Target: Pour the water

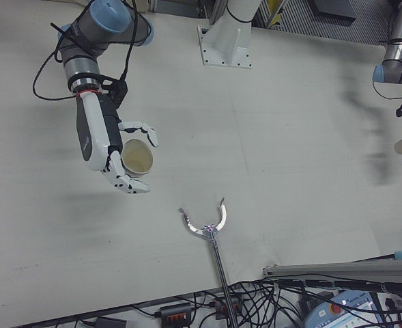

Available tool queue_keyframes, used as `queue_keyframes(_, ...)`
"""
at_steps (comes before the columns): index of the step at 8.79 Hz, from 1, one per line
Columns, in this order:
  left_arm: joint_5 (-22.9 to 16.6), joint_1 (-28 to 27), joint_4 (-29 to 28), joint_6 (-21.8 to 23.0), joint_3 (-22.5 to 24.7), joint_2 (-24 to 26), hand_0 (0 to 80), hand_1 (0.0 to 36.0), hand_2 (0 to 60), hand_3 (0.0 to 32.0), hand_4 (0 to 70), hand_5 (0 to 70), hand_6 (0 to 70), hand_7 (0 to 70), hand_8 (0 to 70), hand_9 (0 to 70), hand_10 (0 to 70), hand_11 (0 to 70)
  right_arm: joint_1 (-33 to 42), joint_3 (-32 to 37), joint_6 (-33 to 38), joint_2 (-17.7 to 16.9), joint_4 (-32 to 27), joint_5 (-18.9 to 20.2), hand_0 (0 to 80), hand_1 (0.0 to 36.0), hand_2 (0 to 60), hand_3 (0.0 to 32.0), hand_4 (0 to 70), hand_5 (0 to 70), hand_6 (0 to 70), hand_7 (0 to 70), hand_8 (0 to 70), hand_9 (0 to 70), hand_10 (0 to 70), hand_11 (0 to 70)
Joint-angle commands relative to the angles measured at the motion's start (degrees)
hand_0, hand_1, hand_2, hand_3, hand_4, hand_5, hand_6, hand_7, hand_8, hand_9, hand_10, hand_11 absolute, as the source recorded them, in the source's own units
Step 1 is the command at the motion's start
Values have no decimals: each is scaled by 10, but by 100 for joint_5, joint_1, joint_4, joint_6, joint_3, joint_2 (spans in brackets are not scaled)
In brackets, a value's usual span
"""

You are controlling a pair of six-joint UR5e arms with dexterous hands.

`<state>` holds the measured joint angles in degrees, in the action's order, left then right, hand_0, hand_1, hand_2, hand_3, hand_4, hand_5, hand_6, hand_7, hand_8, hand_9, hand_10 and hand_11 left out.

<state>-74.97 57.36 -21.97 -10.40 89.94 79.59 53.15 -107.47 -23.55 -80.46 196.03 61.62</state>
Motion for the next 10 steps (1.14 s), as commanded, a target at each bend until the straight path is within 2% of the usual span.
queue_keyframes(1, 0, 135, -403, 3, -345, -188, 436, 188, 539, 0, 244, 436, 235, 314, 177, 266, 184, 276, -366, -116, -18, -30, 6, 16, 460, 184, 408, 0, 31, 322, 230, 325, 228, 342, 255, 386)
queue_keyframes(3, -9, 257, -466, 3, -355, -251, 437, 187, 536, 0, 246, 439, 236, 314, 176, 265, 183, 275, -262, -117, -9, -170, 6, 16, 452, 177, 406, 0, 32, 320, 221, 323, 222, 336, 248, 374)
queue_keyframes(5, -9, 266, -484, 3, -355, -295, 438, 188, 536, 0, 244, 443, 236, 314, 175, 263, 181, 271, -297, -125, -1, -443, -3, -1, 433, 167, 397, 0, 1, 289, 203, 290, 221, 334, 259, 390)
queue_keyframes(6, -9, 267, -475, 3, -372, -295, 437, 187, 536, 0, 244, 442, 235, 314, 174, 262, 181, 271, -288, -117, -1, -452, -12, -1, 430, 166, 396, 0, 0, 283, 199, 282, 218, 329, 257, 386)
queue_keyframes(8, -9, 362, -772, -32, -853, -295, 426, 182, 533, 0, 238, 419, 229, 306, 174, 263, 183, 274, -323, -64, -1, -522, -12, -10, 420, 160, 389, 0, 0, 273, 195, 272, 217, 327, 257, 386)
queue_keyframes(10, 0, 512, -1569, -119, -1852, -295, 412, 173, 530, 0, 237, 390, 220, 303, 186, 283, 185, 275, -323, -46, 17, -689, -12, -1, 417, 157, 383, 0, 0, 269, 192, 268, 213, 321, 255, 383)
